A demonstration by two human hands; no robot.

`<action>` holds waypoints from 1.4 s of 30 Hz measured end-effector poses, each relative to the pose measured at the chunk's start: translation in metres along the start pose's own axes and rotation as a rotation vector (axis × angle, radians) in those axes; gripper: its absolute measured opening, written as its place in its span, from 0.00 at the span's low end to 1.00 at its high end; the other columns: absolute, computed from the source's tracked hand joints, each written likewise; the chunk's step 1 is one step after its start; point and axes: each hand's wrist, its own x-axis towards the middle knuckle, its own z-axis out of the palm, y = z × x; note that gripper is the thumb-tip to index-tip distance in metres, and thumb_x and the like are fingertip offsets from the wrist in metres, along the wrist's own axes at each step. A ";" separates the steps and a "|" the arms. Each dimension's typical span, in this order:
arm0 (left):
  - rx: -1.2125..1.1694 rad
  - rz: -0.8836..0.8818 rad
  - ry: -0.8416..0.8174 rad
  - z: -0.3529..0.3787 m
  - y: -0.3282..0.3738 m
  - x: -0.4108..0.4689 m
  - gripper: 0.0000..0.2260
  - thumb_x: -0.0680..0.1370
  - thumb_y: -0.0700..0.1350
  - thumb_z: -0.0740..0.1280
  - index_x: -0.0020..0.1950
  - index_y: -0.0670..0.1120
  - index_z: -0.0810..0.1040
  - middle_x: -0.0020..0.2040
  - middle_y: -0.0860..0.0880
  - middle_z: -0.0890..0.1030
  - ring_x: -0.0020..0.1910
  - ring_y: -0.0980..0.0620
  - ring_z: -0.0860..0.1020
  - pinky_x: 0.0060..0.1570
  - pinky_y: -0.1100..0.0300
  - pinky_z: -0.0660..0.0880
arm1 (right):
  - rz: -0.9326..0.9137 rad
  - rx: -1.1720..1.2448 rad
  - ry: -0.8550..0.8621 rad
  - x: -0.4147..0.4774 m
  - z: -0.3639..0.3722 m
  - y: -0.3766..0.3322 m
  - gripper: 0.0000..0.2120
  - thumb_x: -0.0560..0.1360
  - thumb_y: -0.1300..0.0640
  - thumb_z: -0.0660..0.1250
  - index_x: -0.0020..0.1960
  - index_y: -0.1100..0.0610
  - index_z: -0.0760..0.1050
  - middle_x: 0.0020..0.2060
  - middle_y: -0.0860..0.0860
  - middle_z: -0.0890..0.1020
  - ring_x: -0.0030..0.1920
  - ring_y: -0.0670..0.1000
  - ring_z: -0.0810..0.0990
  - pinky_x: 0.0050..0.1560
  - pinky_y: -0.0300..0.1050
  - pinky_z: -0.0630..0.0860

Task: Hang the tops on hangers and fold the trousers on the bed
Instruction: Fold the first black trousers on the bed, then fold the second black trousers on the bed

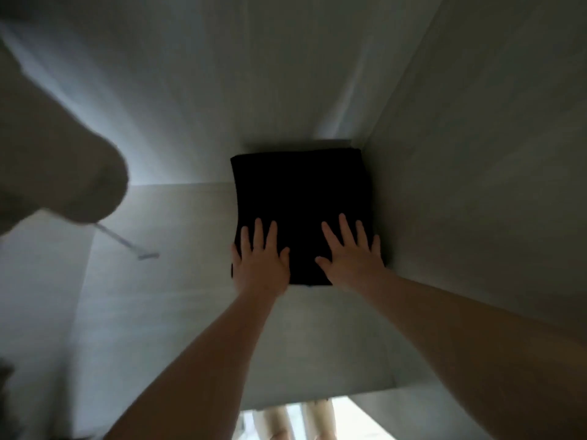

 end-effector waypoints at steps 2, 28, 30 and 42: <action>-0.035 -0.014 -0.039 0.004 -0.005 -0.038 0.30 0.83 0.61 0.51 0.83 0.57 0.44 0.84 0.52 0.42 0.82 0.46 0.42 0.78 0.42 0.45 | 0.021 0.006 -0.053 -0.027 0.010 -0.003 0.36 0.80 0.33 0.51 0.80 0.41 0.36 0.79 0.47 0.32 0.80 0.59 0.34 0.76 0.68 0.40; -0.222 -0.188 -0.011 -0.047 0.002 -0.335 0.31 0.82 0.64 0.56 0.82 0.59 0.50 0.84 0.51 0.49 0.82 0.45 0.44 0.79 0.42 0.47 | -0.396 0.249 0.012 -0.286 0.048 0.020 0.31 0.81 0.34 0.48 0.80 0.37 0.42 0.81 0.40 0.39 0.80 0.51 0.37 0.78 0.61 0.41; -0.280 -0.234 0.065 -0.046 0.010 -0.360 0.30 0.82 0.62 0.58 0.82 0.58 0.52 0.83 0.50 0.52 0.82 0.45 0.46 0.79 0.43 0.49 | -0.470 0.228 0.006 -0.299 0.051 0.025 0.30 0.81 0.35 0.48 0.80 0.38 0.42 0.81 0.40 0.40 0.81 0.50 0.38 0.78 0.61 0.42; -0.301 -0.499 0.728 -0.015 0.062 -0.559 0.19 0.80 0.45 0.68 0.71 0.48 0.76 0.75 0.48 0.72 0.79 0.46 0.60 0.75 0.43 0.63 | -0.919 0.424 -0.200 -0.391 0.101 0.024 0.30 0.82 0.42 0.57 0.81 0.46 0.51 0.80 0.44 0.56 0.79 0.48 0.55 0.74 0.59 0.63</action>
